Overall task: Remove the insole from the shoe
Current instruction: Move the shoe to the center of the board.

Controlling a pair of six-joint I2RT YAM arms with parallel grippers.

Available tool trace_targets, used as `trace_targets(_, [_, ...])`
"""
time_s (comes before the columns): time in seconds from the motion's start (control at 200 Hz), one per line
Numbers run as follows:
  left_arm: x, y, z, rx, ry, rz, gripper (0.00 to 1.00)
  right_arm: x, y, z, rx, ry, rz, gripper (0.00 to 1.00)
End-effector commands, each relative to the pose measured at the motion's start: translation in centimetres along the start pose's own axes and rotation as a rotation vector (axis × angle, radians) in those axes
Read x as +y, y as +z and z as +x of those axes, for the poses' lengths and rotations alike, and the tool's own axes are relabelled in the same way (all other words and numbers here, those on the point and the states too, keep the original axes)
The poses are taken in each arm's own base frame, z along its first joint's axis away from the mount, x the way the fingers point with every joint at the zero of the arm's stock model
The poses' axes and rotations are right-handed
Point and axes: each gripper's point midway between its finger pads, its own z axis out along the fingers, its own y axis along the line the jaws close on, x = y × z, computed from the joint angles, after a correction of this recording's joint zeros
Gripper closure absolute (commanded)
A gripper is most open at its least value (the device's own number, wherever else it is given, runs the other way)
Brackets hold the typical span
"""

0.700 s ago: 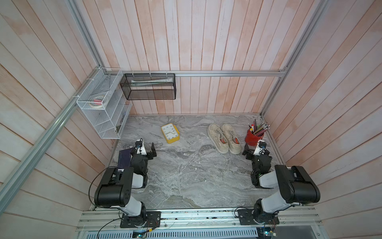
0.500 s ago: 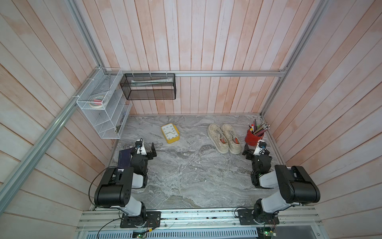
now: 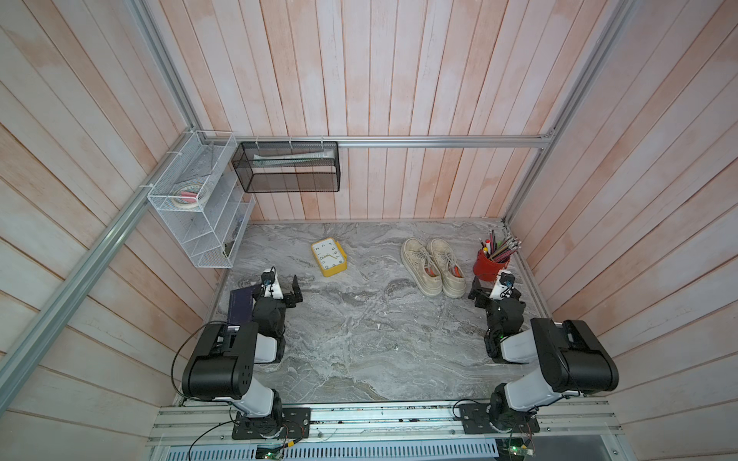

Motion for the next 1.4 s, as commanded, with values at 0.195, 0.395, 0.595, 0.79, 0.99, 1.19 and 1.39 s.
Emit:
trace_targets(0.195, [0.3, 0.0, -0.4, -0.019, -0.010, -0.013, 0.00, 0.1, 0.0, -0.5, -0.023, 0.005, -0.002, 0.02])
trace_targets(0.395, [0.7, -2.8, -2.5, -0.121, -0.024, -0.029, 0.00, -1.4, -2.4, -3.1, -0.105, 0.035, 0.094, 0.02])
trace_targets(0.595, [0.2, -4.1, -3.1, 0.012, -0.100, -0.007, 0.00, -0.9, -3.5, -5.6, 0.003, 0.038, 0.096, 0.02])
trace_targets(0.79, [0.4, -4.9, -3.4, 0.103, -0.203, -0.025, 0.00, -2.0, -5.9, -6.0, 0.116, 0.264, 0.157, 0.02])
trace_targets(0.99, [4.6, -4.7, -2.4, 0.282, -0.331, -0.320, 0.00, 0.2, -6.7, -6.3, 0.227, 0.349, 0.045, 0.02])
trace_targets(1.19, [0.7, -3.3, -3.9, 0.410, -0.274, -0.104, 0.00, 4.1, -5.8, -5.7, 0.381, 0.441, -0.122, 0.12])
trace_targets(1.39, [-4.4, -3.9, -6.5, 0.388, -0.514, 0.147, 0.12, 8.7, -5.5, -4.7, 0.619, 0.399, -0.233, 0.25])
